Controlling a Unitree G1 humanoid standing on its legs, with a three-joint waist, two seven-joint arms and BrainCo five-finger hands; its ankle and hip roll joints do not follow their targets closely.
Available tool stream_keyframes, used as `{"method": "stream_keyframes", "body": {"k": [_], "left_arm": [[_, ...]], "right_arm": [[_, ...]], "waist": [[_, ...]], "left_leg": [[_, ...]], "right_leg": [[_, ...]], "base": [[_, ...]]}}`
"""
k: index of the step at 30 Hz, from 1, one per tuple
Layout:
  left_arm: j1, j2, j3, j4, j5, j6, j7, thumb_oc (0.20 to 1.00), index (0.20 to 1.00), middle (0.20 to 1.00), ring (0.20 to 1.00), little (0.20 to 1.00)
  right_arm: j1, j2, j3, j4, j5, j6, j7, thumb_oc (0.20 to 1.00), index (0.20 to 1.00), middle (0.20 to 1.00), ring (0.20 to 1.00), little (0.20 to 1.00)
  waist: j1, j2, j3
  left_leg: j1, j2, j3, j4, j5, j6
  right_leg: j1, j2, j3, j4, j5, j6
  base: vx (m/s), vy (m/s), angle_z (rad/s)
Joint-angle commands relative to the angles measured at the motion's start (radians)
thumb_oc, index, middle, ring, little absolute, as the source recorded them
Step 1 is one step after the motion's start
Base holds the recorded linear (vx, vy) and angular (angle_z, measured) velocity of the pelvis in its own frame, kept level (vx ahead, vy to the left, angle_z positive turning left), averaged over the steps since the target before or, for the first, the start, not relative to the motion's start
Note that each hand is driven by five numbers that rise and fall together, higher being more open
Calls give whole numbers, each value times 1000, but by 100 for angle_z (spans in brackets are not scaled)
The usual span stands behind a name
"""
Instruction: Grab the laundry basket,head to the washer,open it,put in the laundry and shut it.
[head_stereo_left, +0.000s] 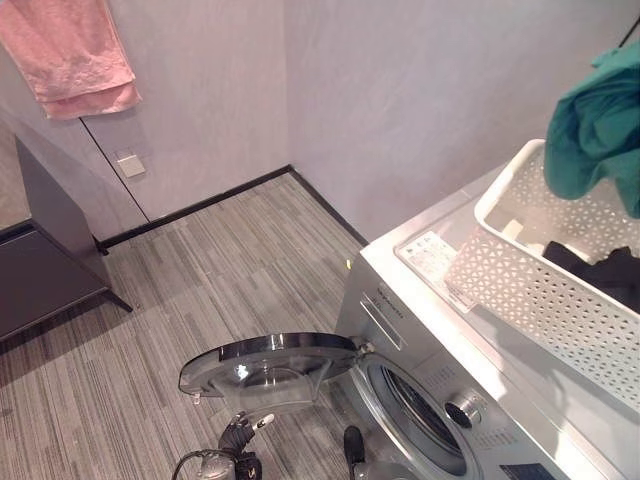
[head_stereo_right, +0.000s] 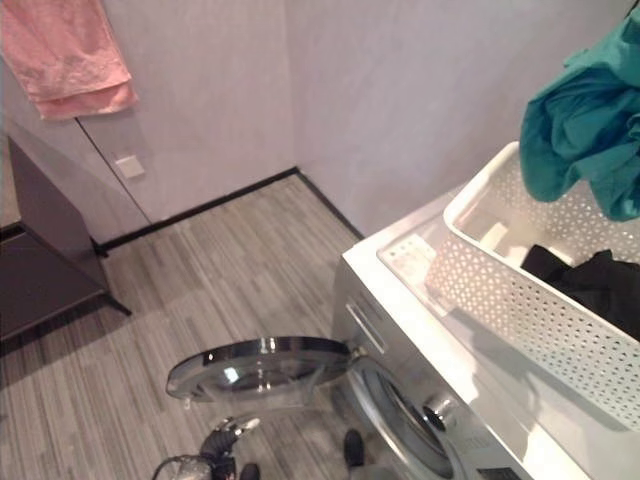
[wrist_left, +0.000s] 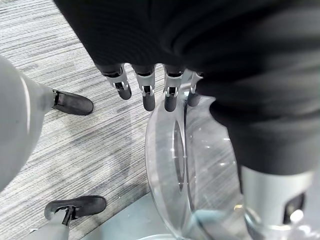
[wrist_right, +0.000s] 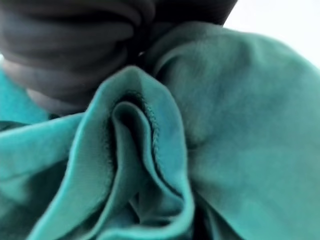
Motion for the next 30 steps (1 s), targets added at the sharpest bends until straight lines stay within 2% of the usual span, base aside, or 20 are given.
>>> {"method": "stream_keyframes", "body": {"k": [1, 4, 7, 10, 13, 14, 17, 18, 19, 21, 22, 23, 24, 25, 26, 27, 28, 30], "left_arm": [[-44, 57, -96, 35, 32, -17, 19, 1000, 1000, 1000, 1000, 1000], [-52, 58, -98, 39, 41, -15, 21, 1000, 1000, 1000, 1000, 1000], [-56, 66, -101, 34, 51, -18, 25, 1000, 1000, 1000, 1000, 1000], [-62, 73, -111, 5, 66, -18, 23, 1000, 1000, 1000, 1000, 1000], [-73, 70, -125, 11, 85, -14, 16, 1000, 1000, 1000, 1000, 1000], [-74, 71, -126, 11, 85, -14, 16, 1000, 1000, 1000, 1000, 1000], [-79, 79, -125, 18, 93, -16, 11, 1000, 1000, 1000, 1000, 1000], [-80, 79, -126, 18, 92, -16, 11, 1000, 1000, 1000, 1000, 1000], [-82, 84, -115, 17, 87, -19, 12, 1000, 1000, 1000, 1000, 1000], [-84, 90, -103, 18, 82, -19, 14, 1000, 1000, 1000, 1000, 1000], [-82, 92, -93, 15, 76, -21, 14, 1000, 1000, 1000, 1000, 1000], [-85, 94, -81, 14, 79, -18, 14, 1000, 1000, 1000, 1000, 1000], [-85, 95, -83, 15, 80, -18, 14, 1000, 1000, 1000, 1000, 1000], [-83, 92, -74, 18, 84, -12, 12, 1000, 1000, 1000, 1000, 1000], [-85, 95, -78, 18, 84, -12, 12, 1000, 1000, 1000, 1000, 1000], [-83, 92, -73, 20, 89, -8, 9, 1000, 1000, 1000, 1000, 1000], [-78, 94, -70, 16, 88, -7, 6, 1000, 1000, 1000, 1000, 1000], [-70, 97, -73, 14, 87, -7, 4, 1000, 1000, 1000, 1000, 1000]], "right_arm": [[-193, -33, 26, 75, -61, 7, -106, 200, 200, 200, 200, 200], [-265, -46, 74, 112, -81, 19, -123, 200, 200, 200, 200, 200], [-304, -57, 100, 128, -99, 31, -135, 200, 200, 200, 200, 200], [-281, -78, 78, 108, -160, 64, -151, 200, 200, 200, 200, 200], [-214, -100, 5, 102, -187, 90, -160, 200, 200, 200, 200, 200], [-208, -100, -1, 100, -188, 91, -160, 200, 200, 200, 200, 200], [-152, -141, -52, 120, -193, 113, -158, 200, 200, 200, 200, 200], [-149, -141, -54, 120, -192, 112, -158, 200, 200, 200, 200, 200], [-115, -159, -65, 125, -201, 120, -148, 200, 200, 200, 200, 200], [-75, -167, -90, 116, -211, 125, -142, 200, 200, 200, 200, 200], [-46, -172, -102, 103, -220, 127, -135, 200, 200, 200, 200, 200], [20, -166, -159, 82, -219, 124, -130, 200, 200, 200, 200, 200], [32, -165, -170, 78, -220, 124, -130, 200, 200, 200, 200, 200], [97, -148, -224, 46, -222, 122, -136, 200, 200, 200, 200, 200], [120, -145, -248, 38, -223, 123, -135, 200, 200, 200, 200, 200], [147, -139, -270, 31, -221, 119, -138, 200, 200, 200, 200, 200], [202, -135, -319, 21, -204, 103, -135, 200, 200, 200, 200, 200], [224, -133, -344, 24, -180, 91, -130, 200, 200, 200, 200, 200]], "waist": [[47, -120, -73], [48, -123, -71], [49, -136, -63], [49, -138, -43], [35, -140, -20], [36, -142, -20], [7, -146, 2], [9, -148, 2], [-10, -151, 17], [-13, -153, 22], [-16, -142, 32], [-22, -133, 41], [-22, -134, 40], [-29, -110, 43], [-26, -117, 41], [-28, -105, 35], [-19, -95, 24], [-6, -94, 14]], "left_leg": [[28, 38, 15, 8, -59, 42], [26, 36, 18, 31, -70, 45], [6, 27, 21, 97, -105, 56], [-25, 9, 19, 174, -152, 67], [-64, -45, 16, 254, -206, 95], [-67, -48, 16, 260, -208, 96], [-86, -111, 45, 297, -242, 128], [-87, -113, 48, 299, -243, 130], [-96, -133, 67, 308, -249, 142], [-104, -142, 82, 318, -252, 151], [-101, -141, 96, 323, -264, 158], [-111, -147, 124, 320, -248, 175], [-112, -147, 123, 318, -247, 175], [-112, -142, 144, 302, -229, 188], [-115, -146, 144, 295, -219, 188], [-111, -142, 154, 279, -212, 193], [-110, -135, 171, 243, -181, 200], [-113, -132, 187, 218, -156, 203]], "right_leg": [[34, -175, 14, 57, -123, 110], [36, -178, 21, 61, -124, 112], [30, -185, 37, 69, -120, 117], [22, -198, 46, 82, -121, 124], [6, -238, 60, 96, -95, 142], [5, -240, 61, 96, -95, 144], [-49, -282, 96, 109, -35, 163], [-51, -284, 99, 108, -33, 164], [-82, -299, 106, 111, 18, 169], [-99, -304, 103, 110, 32, 166], [-105, -301, 79, 112, 22, 162], [-127, -302, 16, 142, -1, 144], [-129, -302, 14, 146, -4, 143], [-117, -279, -31, 206, -54, 127], [-124, -283, -30, 207, -50, 125], [-108, -270, -43, 233, -78, 120], [-88, -262, -65, 285, -108, 110], [-83, -262, -78, 307, -119, 100]], "base": [[-3, 37, -2], [-3, 41, -1], [-20, 25, -3], [-51, 106, -12], [-85, 170, -6], [-88, 207, 0], [-118, 228, -5], [-177, 246, -20], [-105, 112, -31], [-120, 133, -39], [-206, 201, -43], [-153, 154, -42], [-212, 186, -56], [-107, 90, -55], [-132, 141, -59], [-128, 86, -61], [-124, 88, -61], [-126, 39, -80]]}}
